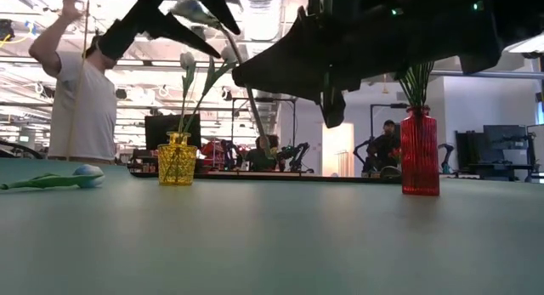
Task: Sort flowers into vase by color
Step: Put the top white flower into the yellow vase
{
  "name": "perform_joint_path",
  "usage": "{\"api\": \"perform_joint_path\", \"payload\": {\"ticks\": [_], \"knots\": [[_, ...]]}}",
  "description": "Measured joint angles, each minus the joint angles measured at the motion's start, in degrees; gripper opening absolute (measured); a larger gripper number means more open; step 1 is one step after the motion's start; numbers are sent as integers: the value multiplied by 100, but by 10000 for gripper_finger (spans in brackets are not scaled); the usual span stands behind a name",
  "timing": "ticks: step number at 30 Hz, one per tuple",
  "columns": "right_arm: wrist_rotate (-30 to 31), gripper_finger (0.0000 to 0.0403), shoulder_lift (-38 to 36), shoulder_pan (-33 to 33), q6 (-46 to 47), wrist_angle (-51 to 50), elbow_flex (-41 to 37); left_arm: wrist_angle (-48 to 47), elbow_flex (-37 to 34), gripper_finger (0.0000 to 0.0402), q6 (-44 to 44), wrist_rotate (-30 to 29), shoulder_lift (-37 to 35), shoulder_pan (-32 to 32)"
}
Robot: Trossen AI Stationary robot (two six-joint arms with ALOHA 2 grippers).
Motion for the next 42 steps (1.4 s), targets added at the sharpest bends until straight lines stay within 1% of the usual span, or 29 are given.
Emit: {"api": "perform_joint_path", "payload": {"ticks": [2, 4, 6, 8, 11, 13, 15, 17, 19, 21, 26, 28, 30, 32, 36, 39, 42], "knots": [[0, 21, 0, -71, -1, -8, 0, -33, 0, 186, -452, 278, -162, -66], [16, 23, 0, -167, -13, -4, 0, 16, 2, 202, -947, 726, -393, -134], [59, 24, 0, -289, -27, 28, 0, -17, 2, 208, -1548, 1142, -623, -147], [69, 23, 0, -404, -33, 74, 0, -95, 2, 209, -2300, 1679, -856, -106], [81, 22, 0, -541, -220, 192, 0, -69, -22, 207, -3569, 2737, -1198, 33], [81, 24, 0, -591, -331, 333, 0, 98, -159, 202, -4242, 3737, -1385, 169], [81, 24, -2, -612, -501, 512, 0, 595, -513, 196, -4706, 4482, -1581, 260], [81, 23, -2, -606, -675, 649, 0, 1323, -1017, 189, -5000, 4857, -1775, 307], [83, 23, -2, -578, -805, 757, 0, 2211, -1624, 183, -5225, 4951, -1976, 307], [81, 24, -2, -558, -913, 814, 0, 3158, -2248, 179, -5459, 4905, -2163, 304], [161, 24, -2, -481, -1051, 837, 0, 6152, -3613, 177, -5879, 4576, -2364, 352], [168, 23, -2, -457, -1093, 935, 0, 6803, -3997, 177, -6128, 4358, -2362, 407], [166, 24, -2, -454, -1230, 1103, 0, 7099, -4238, 177, -6469, 4084, -2360, 518], [168, 24, -2, -430, -1365, 1278, 0, 7126, -4365, 177, -6656, 3980, -2359, 624], [166, 23, -3, -409, -1714, 1592, 1, 7304, -4376, 187, -6666, 4010, -2281, 864], [166, 24, -4, -412, -1811, 1651, 2, 7375, -4375, 205, -6690, 4029, -2158, 1124], [164, 24, -4, -414, -1822, 1688, 2, 7360, -4320, 227, -6977, 4145, -1980, 1371]]}}
